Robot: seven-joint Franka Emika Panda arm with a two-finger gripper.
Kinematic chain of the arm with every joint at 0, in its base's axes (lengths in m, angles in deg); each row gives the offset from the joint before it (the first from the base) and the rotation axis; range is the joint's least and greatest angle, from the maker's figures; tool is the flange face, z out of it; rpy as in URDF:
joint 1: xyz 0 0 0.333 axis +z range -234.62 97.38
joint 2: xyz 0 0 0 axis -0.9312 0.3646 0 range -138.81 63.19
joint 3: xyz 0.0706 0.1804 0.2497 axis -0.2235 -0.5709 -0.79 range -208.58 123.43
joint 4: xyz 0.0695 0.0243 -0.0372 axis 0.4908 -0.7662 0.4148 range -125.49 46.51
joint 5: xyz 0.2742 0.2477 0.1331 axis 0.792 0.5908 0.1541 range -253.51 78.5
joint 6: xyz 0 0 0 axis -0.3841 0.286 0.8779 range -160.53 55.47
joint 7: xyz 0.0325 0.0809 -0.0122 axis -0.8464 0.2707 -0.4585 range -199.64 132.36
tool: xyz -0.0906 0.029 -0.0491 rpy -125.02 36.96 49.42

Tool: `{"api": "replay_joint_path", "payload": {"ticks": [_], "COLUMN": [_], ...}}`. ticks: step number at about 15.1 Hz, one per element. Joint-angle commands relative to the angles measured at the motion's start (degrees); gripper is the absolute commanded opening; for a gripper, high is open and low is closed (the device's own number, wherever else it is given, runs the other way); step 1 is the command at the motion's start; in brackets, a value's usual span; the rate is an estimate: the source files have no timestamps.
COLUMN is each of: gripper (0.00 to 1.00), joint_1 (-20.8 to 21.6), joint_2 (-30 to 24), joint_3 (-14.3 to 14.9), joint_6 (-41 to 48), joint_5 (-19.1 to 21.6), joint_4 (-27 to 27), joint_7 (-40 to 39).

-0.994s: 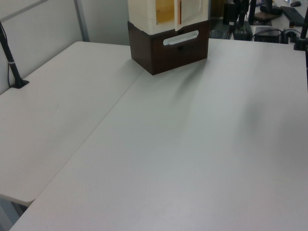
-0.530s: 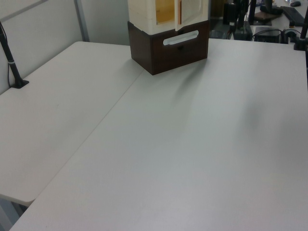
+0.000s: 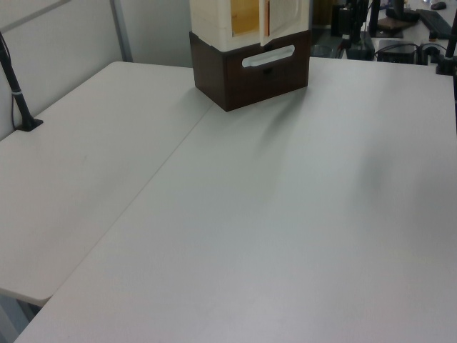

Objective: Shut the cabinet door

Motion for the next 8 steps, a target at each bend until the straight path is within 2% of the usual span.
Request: {"api": "replay_joint_path", "payload": {"ticks": [1,8], "gripper": [0.5,0.47], "joint_1": [0.6,0.8], "joint_2": [-0.8,-1.0], "joint_3": [0.6,0.7], "joint_6": [0.6,0.6], "joint_5": [0.7,0.8], "joint_4": [-0.4,-0.7], "joint_7": [-1.5,-1.6]}}
